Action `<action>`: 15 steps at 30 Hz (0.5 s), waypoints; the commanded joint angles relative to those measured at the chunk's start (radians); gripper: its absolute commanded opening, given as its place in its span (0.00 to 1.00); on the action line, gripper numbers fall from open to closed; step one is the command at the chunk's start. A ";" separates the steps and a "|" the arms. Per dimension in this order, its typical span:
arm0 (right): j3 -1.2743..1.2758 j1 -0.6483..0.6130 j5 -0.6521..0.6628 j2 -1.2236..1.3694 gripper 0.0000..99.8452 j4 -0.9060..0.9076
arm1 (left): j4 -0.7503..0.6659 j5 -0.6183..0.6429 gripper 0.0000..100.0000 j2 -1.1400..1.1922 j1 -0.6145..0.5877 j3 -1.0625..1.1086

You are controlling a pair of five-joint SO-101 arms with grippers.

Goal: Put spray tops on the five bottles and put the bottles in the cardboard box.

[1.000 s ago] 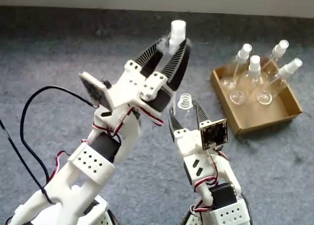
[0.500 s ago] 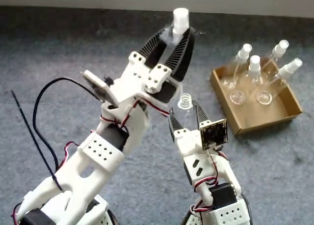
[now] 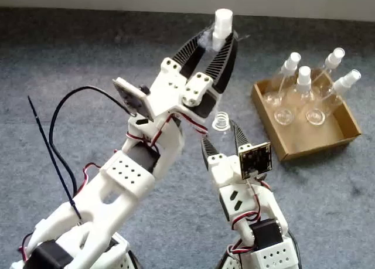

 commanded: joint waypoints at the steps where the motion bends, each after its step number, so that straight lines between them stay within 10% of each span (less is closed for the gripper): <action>1: 0.133 -0.002 -0.009 -0.012 0.07 0.005 | -0.161 -0.061 0.01 0.079 0.004 -0.051; 15: 0.133 -0.004 -0.009 -0.012 0.07 0.007 | -0.221 -0.043 0.01 0.082 0.015 0.093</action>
